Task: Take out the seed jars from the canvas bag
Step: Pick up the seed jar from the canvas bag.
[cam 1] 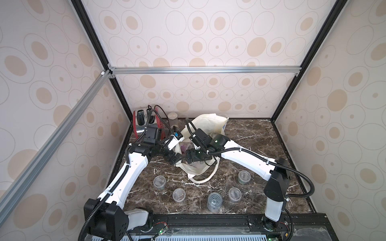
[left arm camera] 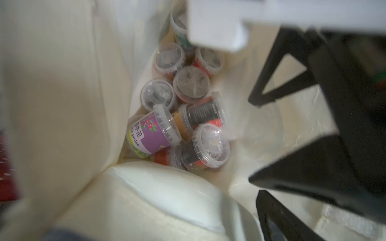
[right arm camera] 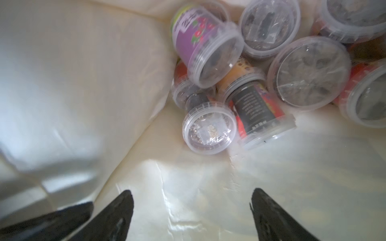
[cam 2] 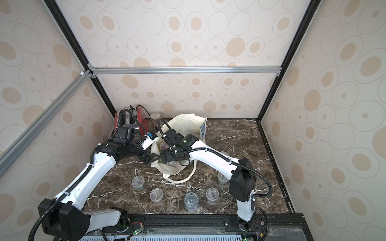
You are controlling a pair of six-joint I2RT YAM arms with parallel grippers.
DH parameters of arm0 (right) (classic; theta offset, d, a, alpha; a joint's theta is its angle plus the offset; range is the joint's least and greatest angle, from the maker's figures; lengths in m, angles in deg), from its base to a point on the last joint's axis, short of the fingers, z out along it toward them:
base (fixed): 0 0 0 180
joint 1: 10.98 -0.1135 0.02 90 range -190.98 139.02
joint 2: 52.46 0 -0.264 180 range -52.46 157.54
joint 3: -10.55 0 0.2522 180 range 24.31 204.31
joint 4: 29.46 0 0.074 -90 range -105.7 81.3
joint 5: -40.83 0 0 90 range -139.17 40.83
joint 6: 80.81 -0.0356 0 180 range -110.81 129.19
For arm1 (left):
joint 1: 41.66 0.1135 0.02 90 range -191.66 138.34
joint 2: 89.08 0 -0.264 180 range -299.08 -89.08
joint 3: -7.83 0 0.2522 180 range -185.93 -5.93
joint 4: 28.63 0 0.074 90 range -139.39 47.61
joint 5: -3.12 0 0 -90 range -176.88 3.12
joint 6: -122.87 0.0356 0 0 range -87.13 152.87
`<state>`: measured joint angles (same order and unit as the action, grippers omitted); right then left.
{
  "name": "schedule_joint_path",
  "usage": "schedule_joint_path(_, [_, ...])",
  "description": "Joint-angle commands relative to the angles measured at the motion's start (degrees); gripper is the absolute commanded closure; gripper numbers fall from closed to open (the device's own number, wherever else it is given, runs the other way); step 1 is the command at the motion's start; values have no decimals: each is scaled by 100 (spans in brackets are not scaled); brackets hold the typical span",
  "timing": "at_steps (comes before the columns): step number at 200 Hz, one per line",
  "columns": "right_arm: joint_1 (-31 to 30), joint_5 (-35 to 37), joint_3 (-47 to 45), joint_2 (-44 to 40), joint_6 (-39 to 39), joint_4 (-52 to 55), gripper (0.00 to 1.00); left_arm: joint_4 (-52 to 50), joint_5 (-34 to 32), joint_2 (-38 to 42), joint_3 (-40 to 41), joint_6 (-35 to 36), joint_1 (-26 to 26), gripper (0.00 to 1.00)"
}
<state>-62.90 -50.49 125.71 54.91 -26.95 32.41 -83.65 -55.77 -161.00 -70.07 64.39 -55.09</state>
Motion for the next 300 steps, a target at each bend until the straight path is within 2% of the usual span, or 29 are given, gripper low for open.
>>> schedule_joint_path(1, [132, 4, 20, 248, 5, -61, 9, -381, -148, 165, 139, 630, -28, 2])
schedule_joint_path(35, [262, -137, 240, 673, 582, -399, 7, -647, -194, 226, 327, 1063, -25, 2])
schedule_joint_path(54, [274, 37, 90, 747, 1183, -924, 4, -688, -246, 219, 278, 1105, -30, 2])
schedule_joint_path(93, [406, 27, -201, 923, 1803, -1852, 3, -880, -90, 154, 20, 1228, -30, 2])
schedule_joint_path(134, [417, 136, -529, 1155, 3222, -2884, 3, -1123, -48, 138, -182, 1370, -28, 2])
schedule_joint_path(156, [428, 285, -416, 1337, 3740, -3070, 2, -1174, -179, 144, -276, 1376, -28, 2])
schedule_joint_path(190, [481, -220, -470, 1552, 4408, -3559, 1, -1257, -186, 184, -292, 1506, -28, 2])
schedule_joint_path(217, [503, -860, -607, 1687, 4631, -4054, 2, -1257, -173, 159, -360, 1483, -29, 2])
schedule_joint_path(255, [563, -1371, -1102, 1694, 4954, -5115, 4, -1329, -98, 114, -523, 1549, -29, 2])
schedule_joint_path(278, [647, -1702, -1157, 1734, 4903, -5279, 9, -1388, -47, 126, -565, 1587, -28, 2])
schedule_joint_path(300, [688, -1980, -1203, 1702, 4920, -5316, 19, -1356, -82, 133, -546, 1587, -30, 2])
